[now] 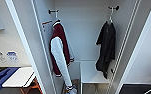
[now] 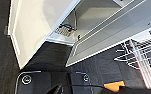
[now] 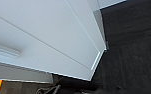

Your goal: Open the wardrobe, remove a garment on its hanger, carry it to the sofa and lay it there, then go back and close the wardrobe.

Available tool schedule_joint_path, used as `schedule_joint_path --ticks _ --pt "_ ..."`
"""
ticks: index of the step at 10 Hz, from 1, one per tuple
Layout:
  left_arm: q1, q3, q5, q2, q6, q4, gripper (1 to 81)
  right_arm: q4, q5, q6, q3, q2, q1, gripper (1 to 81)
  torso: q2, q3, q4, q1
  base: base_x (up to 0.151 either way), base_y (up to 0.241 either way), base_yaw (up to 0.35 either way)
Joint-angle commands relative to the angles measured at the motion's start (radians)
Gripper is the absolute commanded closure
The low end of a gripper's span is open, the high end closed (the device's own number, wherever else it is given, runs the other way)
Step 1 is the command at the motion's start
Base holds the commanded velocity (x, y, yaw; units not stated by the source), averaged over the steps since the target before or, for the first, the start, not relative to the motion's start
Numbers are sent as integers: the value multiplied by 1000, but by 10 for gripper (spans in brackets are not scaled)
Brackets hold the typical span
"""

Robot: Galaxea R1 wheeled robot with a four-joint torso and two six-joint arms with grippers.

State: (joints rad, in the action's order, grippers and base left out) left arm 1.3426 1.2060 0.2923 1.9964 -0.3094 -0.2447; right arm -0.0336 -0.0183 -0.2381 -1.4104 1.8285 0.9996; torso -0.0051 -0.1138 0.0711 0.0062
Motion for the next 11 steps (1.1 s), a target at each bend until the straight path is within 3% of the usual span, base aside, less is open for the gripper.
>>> schedule_joint_path --ticks 1,4,7,8,11 --pt "-30 136 69 130 10 -74 10 61 -19 -33 -226 164 119 10 0 0 0 0 0 0 0" --pt "-88 218 171 243 30 -168 10 47 -22 -24 -268 326 213 10 0 0 0 0 0 0 0" --pt "-102 261 457 331 41 -349 10 46 -25 -20 -392 496 282 10 0 0 0 0 0 0 0" --pt "-105 268 513 335 50 -383 10 43 -29 -8 -419 529 297 10 0 0 0 0 0 0 0" --pt "-102 331 582 306 147 -424 10 41 -37 40 -472 588 325 10 0 0 0 -1 0 0 0"
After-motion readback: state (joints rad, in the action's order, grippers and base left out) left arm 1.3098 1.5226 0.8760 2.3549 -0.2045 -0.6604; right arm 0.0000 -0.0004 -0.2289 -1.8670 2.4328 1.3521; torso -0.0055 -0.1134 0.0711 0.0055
